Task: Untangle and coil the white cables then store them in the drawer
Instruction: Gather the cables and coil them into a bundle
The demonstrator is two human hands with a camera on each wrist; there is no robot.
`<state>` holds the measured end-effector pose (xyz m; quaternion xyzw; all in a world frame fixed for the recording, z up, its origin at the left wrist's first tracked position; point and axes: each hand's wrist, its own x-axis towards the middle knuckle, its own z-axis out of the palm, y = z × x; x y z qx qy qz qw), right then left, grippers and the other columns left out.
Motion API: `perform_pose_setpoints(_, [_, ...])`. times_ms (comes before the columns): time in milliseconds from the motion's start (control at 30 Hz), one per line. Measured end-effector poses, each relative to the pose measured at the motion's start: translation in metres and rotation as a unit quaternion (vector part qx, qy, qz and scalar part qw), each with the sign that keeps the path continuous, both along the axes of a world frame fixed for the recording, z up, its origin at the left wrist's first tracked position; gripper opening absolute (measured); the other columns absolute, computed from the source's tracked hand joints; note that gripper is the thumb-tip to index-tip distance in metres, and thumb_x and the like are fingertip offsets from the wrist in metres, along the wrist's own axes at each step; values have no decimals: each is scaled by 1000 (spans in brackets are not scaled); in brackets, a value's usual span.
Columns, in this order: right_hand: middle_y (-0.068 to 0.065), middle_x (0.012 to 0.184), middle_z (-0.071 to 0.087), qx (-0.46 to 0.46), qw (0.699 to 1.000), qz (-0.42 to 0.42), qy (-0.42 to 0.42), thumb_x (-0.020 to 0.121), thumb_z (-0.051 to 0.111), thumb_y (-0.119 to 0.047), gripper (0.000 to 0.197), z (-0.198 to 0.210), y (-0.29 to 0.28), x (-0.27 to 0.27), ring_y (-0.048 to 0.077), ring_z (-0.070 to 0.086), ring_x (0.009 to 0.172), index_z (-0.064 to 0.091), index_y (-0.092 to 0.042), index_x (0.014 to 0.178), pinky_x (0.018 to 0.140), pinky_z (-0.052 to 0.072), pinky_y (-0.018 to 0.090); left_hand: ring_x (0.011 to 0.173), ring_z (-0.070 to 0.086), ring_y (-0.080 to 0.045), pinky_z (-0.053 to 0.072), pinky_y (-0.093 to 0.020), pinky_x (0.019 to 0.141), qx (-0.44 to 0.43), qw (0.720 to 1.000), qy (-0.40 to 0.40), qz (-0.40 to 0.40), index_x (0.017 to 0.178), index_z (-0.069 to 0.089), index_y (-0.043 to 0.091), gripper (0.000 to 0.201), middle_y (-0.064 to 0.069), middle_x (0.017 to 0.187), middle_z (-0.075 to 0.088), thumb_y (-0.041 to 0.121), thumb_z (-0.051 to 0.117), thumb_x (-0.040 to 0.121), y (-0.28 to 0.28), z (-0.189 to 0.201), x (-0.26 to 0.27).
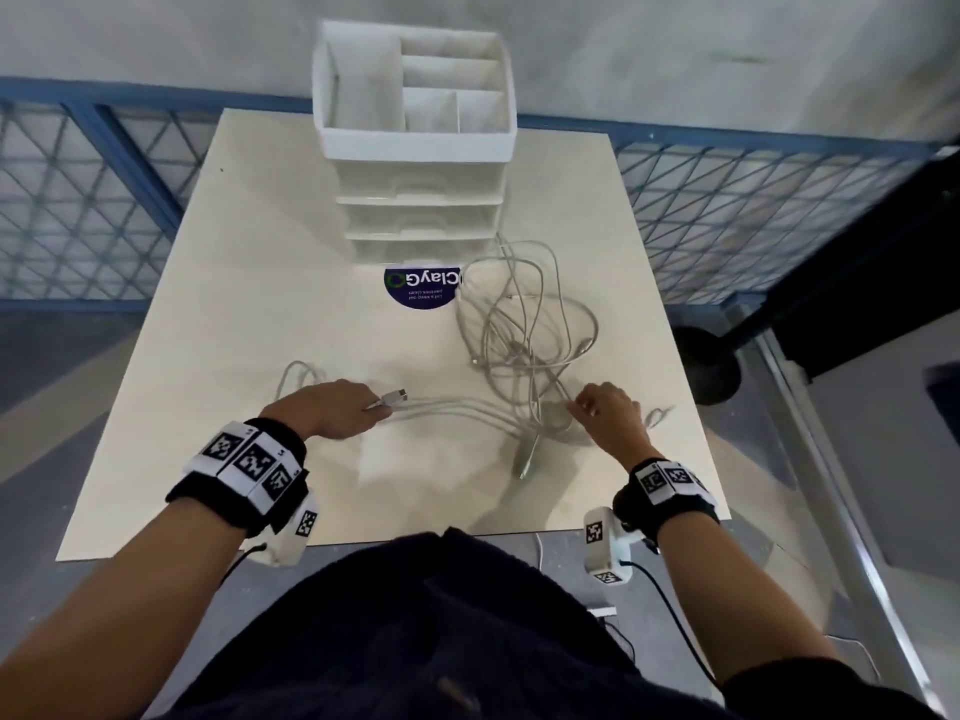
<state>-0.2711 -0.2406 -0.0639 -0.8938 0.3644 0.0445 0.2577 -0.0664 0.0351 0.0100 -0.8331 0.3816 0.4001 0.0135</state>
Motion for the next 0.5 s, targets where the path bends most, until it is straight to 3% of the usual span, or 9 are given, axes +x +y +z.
perform_pose_setpoints(133, [15, 97, 62, -53, 988, 73, -124, 81, 65, -12, 14, 2, 17, 42, 36, 57, 94, 65, -7, 93, 81, 48, 47, 79, 51, -25, 41, -36, 81, -7, 999, -20, 32, 71, 46, 15, 41, -5, 76, 54, 42, 31, 98, 0, -5, -3])
perform_pose_setpoints(233, [12, 108, 62, -61, 989, 108, -79, 83, 63, -13, 22, -1, 25, 70, 35, 53, 107, 68, -13, 104, 92, 39, 44, 75, 52, -23, 37, -30, 75, -38, 997, -4, 64, 76, 53, 11, 41, 4, 64, 49, 39, 33, 98, 1, -3, -6])
perform_pose_setpoints(367, [8, 104, 63, -55, 995, 83, -6, 87, 59, -15, 13, 3, 25, 89, 28, 52, 109, 70, -15, 94, 94, 21, 41, 67, 51, -11, 34, -28, 65, -104, 989, 11, 108, 83, 56, 17, 29, 10, 69, 49, 40, 43, 95, 8, 2, -5])
perform_pose_setpoints(433, [9, 105, 63, -16, 997, 66, -42, 88, 58, -15, 13, 14, 27, 100, 28, 55, 105, 69, -12, 94, 94, 27, 41, 65, 49, -6, 36, -22, 59, -176, 967, 41, 177, 95, 53, 17, 25, 9, 72, 51, 41, 54, 90, 9, 7, -6])
perform_pose_setpoints(500, [12, 102, 66, 51, 989, 58, -124, 87, 61, -14, 12, 32, 32, 114, 27, 61, 96, 68, -7, 93, 91, 40, 35, 57, 45, -6, 34, -18, 52, -266, 921, 94, 270, 98, 53, 16, 26, 7, 68, 47, 41, 53, 91, 8, 15, -7])
